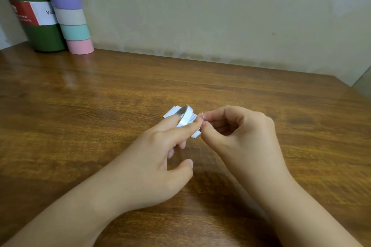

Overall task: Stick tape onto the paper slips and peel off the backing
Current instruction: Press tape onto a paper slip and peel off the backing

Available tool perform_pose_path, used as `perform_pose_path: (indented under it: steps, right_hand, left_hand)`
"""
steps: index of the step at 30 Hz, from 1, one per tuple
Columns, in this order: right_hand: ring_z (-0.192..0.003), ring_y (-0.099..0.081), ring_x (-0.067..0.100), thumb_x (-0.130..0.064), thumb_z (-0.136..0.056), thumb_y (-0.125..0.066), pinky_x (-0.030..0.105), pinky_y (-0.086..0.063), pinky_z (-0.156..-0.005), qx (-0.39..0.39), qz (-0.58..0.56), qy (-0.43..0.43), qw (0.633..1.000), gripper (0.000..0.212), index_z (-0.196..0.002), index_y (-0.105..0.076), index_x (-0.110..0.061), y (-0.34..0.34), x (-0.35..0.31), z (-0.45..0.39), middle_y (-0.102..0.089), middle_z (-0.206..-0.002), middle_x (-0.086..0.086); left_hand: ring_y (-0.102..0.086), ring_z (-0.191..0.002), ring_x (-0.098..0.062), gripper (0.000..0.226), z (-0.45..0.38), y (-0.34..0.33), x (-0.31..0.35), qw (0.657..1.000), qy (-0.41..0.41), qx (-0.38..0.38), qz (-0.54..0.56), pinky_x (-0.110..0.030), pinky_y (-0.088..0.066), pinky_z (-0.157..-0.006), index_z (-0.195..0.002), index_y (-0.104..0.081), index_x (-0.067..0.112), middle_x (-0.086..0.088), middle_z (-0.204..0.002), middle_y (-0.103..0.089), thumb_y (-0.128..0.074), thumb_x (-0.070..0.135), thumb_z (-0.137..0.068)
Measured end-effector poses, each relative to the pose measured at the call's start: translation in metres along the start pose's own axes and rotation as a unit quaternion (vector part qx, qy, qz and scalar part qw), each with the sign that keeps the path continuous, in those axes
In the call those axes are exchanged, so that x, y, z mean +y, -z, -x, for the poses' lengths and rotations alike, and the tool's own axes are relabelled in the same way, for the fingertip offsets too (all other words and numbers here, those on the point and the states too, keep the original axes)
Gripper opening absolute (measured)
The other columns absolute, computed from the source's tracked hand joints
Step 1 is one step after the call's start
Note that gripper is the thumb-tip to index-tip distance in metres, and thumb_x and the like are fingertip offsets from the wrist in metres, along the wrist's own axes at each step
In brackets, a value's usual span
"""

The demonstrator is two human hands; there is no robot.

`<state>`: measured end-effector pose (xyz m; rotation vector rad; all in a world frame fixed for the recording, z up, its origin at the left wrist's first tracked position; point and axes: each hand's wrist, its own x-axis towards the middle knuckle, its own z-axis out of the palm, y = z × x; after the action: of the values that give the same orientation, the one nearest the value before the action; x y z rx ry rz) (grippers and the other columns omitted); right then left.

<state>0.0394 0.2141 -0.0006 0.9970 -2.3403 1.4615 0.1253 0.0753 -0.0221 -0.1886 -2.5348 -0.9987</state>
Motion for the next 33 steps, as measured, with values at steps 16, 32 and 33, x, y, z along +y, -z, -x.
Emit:
perform_pose_path:
  steps: [16,32,33]
  right_hand:
    - [-0.056,-0.058,-0.001,-0.01,-0.074,-0.072,0.007,-0.042,-0.055,0.003,-0.008,0.009,1.0,0.01,-0.07,-0.072,-0.019,0.0014,0.0017,-0.002,-0.065,-0.058,-0.012]
    - [-0.06,-0.062,0.004,-0.015,-0.076,-0.074,0.011,-0.047,-0.057,-0.023,-0.04,0.004,0.999,0.002,-0.076,-0.073,-0.017,0.0041,-0.0001,-0.0013,-0.069,-0.069,-0.01]
    - [-0.06,-0.062,0.004,-0.014,-0.076,-0.074,0.011,-0.047,-0.057,-0.027,-0.045,0.001,0.999,0.003,-0.076,-0.073,-0.017,0.0041,-0.0002,-0.0014,-0.069,-0.069,-0.01]
  left_hand:
    - [-0.041,-0.067,-0.005,0.058,-0.0017,0.0046,0.0026,0.991,0.051,-0.015,0.121,-0.013,-0.038,-0.067,-0.124,-0.056,0.044,0.01,-0.081,-0.041,-0.052,0.041,-0.067]
    - [-0.044,-0.07,-0.015,0.058,-0.0024,0.0073,0.0034,0.979,0.07,-0.029,0.187,-0.023,-0.042,-0.074,-0.122,-0.055,0.05,0.012,-0.08,-0.043,-0.056,0.04,-0.065]
    - [-0.045,-0.072,-0.019,0.057,-0.0021,0.0073,0.0034,0.979,0.071,-0.029,0.187,-0.024,-0.042,-0.074,-0.121,-0.055,0.05,0.012,-0.08,-0.043,-0.057,0.04,-0.065]
